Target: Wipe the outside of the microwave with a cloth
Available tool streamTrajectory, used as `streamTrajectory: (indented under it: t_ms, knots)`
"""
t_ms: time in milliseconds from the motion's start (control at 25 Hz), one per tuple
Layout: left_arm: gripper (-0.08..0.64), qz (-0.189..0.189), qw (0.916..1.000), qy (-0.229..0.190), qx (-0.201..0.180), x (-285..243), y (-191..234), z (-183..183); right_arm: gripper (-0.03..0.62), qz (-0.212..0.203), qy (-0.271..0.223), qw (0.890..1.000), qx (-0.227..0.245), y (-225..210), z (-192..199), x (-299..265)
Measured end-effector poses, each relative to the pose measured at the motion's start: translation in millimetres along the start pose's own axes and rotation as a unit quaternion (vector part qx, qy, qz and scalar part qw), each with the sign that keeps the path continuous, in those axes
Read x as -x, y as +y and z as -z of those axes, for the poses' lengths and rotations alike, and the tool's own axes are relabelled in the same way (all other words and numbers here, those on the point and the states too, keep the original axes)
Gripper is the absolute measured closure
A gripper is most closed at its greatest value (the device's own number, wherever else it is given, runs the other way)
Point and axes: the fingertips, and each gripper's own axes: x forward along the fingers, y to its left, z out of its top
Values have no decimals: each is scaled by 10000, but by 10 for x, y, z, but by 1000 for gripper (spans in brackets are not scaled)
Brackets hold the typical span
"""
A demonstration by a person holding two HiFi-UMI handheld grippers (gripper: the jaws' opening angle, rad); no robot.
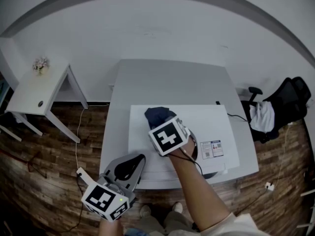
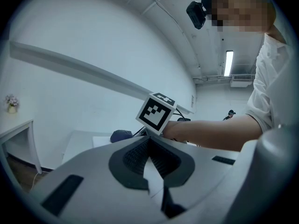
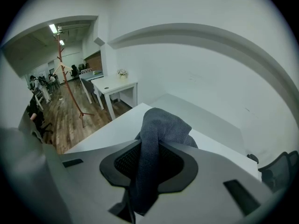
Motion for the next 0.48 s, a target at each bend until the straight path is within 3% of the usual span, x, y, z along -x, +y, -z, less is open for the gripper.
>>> streamTrajectory:
  t_ms: [480]
  knots:
    - [558,-176,9998,108,6,195,266,51,494,-1097,-268,9936,-35,732,-42,133]
